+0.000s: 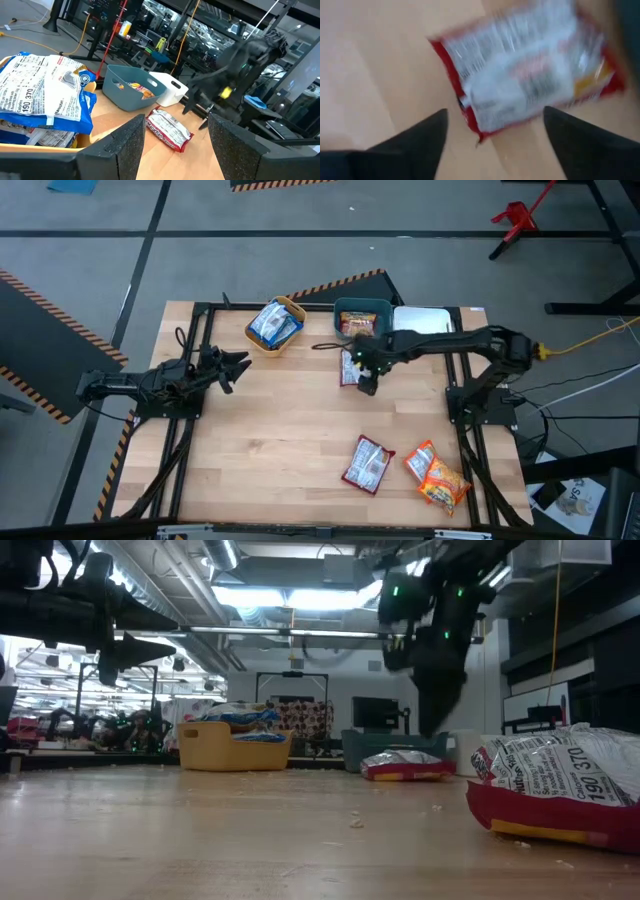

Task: Sort Maruchan noodles
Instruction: Put the top red noodle pack into the blue bin

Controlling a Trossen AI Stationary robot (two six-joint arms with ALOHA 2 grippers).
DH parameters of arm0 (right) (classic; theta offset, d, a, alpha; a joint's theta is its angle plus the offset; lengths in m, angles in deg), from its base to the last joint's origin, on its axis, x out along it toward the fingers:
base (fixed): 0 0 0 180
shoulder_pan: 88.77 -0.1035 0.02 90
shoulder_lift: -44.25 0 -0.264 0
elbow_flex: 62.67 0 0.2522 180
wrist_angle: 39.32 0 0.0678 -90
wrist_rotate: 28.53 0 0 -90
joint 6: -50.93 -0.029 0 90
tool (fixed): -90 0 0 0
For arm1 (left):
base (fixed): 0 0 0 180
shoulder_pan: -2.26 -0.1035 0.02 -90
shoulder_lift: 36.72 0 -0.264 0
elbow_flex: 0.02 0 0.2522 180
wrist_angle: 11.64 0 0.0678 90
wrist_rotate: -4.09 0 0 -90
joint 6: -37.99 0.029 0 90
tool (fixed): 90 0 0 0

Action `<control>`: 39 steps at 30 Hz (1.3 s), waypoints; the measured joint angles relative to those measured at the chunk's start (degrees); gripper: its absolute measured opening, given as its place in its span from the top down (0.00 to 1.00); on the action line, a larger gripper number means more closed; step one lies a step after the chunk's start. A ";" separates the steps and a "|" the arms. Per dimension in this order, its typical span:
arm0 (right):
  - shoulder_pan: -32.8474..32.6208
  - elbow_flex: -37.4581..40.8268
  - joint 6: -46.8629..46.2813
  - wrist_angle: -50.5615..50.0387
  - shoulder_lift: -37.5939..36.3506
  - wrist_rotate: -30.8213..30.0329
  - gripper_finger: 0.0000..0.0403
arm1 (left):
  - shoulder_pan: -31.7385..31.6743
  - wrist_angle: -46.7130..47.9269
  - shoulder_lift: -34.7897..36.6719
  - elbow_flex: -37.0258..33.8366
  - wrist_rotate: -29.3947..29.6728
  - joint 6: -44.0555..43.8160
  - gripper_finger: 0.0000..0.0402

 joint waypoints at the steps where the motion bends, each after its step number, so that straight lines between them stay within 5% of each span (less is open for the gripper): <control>1: 0.00 0.00 -1.79 -0.96 1.34 -0.01 0.16 | 0.00 0.00 0.00 0.00 -0.02 0.00 0.47; 8: 0.04 0.02 -6.52 -0.81 7.88 -2.26 0.02 | -0.02 0.00 0.00 0.00 -0.16 0.18 0.47; 13: 0.20 -0.02 -6.69 3.83 8.68 -0.28 0.03 | -0.02 0.00 -0.02 0.00 -1.01 0.61 0.47; 19: 0.20 0.00 -9.56 3.00 8.68 -5.20 0.09 | -0.02 0.02 -0.02 0.00 -1.46 0.94 0.47; 32: 0.19 -0.12 -12.47 5.68 12.24 -5.38 0.49 | 0.00 0.02 -0.02 0.00 -1.44 1.51 0.47; 39: -1.37 -0.28 -13.07 5.85 13.58 -6.32 0.85 | 0.00 0.04 0.00 0.00 -1.48 1.47 0.47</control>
